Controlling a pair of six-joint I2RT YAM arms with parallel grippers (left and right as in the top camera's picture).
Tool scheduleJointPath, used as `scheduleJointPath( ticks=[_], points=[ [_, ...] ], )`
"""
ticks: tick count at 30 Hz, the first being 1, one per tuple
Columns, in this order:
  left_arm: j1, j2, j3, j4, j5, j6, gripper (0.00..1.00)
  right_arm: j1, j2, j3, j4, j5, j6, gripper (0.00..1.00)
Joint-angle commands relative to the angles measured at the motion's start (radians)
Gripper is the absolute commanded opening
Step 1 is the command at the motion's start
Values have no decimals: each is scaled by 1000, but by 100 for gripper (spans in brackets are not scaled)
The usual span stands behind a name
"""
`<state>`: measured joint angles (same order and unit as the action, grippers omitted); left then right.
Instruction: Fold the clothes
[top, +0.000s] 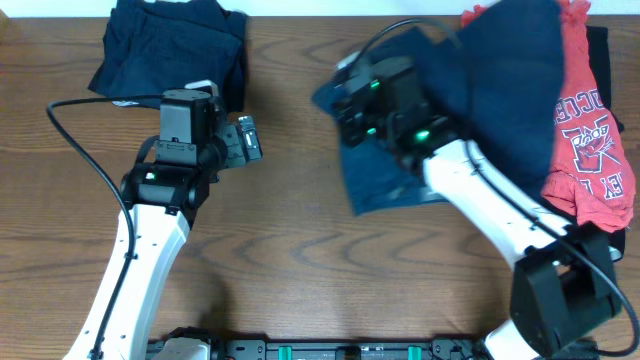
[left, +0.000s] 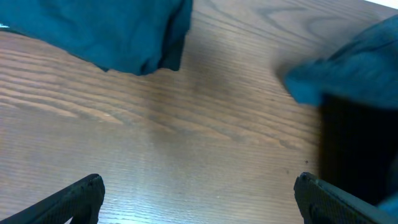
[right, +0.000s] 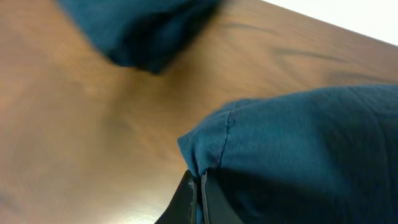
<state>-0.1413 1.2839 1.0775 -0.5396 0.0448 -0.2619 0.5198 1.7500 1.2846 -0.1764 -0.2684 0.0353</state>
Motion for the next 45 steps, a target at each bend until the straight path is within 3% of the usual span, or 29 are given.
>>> scheduleJointPath(
  ticks=[1, 7, 8, 10, 14, 17, 20, 29, 35, 45],
  points=[
    [24, -3, 15, -2, -13, 6, 99, 105, 11, 10, 31, -83, 39, 1],
    [37, 2, 15, -3, -13, 6, 99, 213, 14, 14, 53, 8, 39, 1],
    [37, 3, 15, -3, -13, 6, 99, 215, 14, 14, 53, 14, 39, 9],
    [37, 7, 15, -6, -12, 6, 99, 209, 13, 17, 51, 17, 40, 38],
    [36, 16, 15, -14, -12, 6, 99, 164, 3, 55, -19, 17, 39, 70],
    [36, 26, 15, -21, -12, 6, 99, 103, -24, 105, -117, 18, 38, 88],
    [36, 35, 15, -25, -12, 6, 99, 22, -54, 149, -206, 37, 35, 97],
    [36, 61, 15, -25, -12, 6, 98, -380, -77, 189, -429, 116, 38, 99],
    [36, 75, 15, -20, -12, 6, 99, -618, -16, 187, -467, 129, 27, 99],
    [35, 111, 15, 0, -11, 5, 99, -777, 217, 187, -376, 130, -18, 98]
  ],
)
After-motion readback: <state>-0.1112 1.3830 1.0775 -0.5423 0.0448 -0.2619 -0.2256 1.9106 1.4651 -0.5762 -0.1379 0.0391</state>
